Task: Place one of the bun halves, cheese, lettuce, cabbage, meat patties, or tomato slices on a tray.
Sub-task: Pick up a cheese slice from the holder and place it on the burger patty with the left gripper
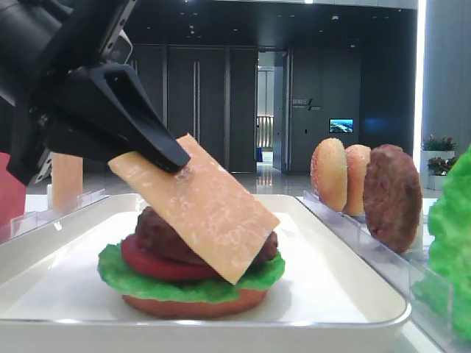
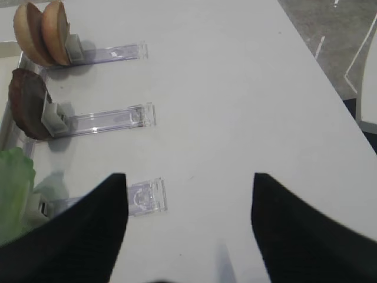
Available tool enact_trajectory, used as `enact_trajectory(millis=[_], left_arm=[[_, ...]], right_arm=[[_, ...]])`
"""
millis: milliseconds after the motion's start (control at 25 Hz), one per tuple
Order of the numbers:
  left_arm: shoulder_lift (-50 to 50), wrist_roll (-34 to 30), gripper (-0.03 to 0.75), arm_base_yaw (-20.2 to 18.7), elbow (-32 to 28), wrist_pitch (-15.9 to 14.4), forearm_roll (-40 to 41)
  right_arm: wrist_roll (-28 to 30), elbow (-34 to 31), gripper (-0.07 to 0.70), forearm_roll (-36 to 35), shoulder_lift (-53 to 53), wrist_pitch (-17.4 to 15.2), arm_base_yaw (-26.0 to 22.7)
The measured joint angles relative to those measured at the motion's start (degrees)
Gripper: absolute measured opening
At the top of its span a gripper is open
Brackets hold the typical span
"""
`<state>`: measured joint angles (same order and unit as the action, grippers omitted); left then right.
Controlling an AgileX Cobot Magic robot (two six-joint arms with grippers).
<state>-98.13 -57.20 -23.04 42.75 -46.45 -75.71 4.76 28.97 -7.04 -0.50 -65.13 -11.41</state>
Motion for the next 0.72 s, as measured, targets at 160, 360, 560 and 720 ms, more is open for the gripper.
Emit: enact_trajectory(millis=[160,360,560,720], left_arm=[[0.0,0.0,0.033,0.0,0.0,0.0,-0.11],[0.0,0.0,0.033,0.22,0.0,0.0,-0.11],[0.0,0.0,0.033,0.71,0.0,-0.23,-0.11],[0.0,0.0,0.033,1.67,0.0,-0.41,-0.11]], right_arm=[[0.0,0.0,0.434,0.0,0.0,0.0,0.0],[0.0,0.0,0.434,0.0,0.0,0.0,0.0],[0.0,0.0,0.434,0.0,0.0,0.0,0.0],[0.0,0.0,0.434,0.0,0.0,0.0,0.0]])
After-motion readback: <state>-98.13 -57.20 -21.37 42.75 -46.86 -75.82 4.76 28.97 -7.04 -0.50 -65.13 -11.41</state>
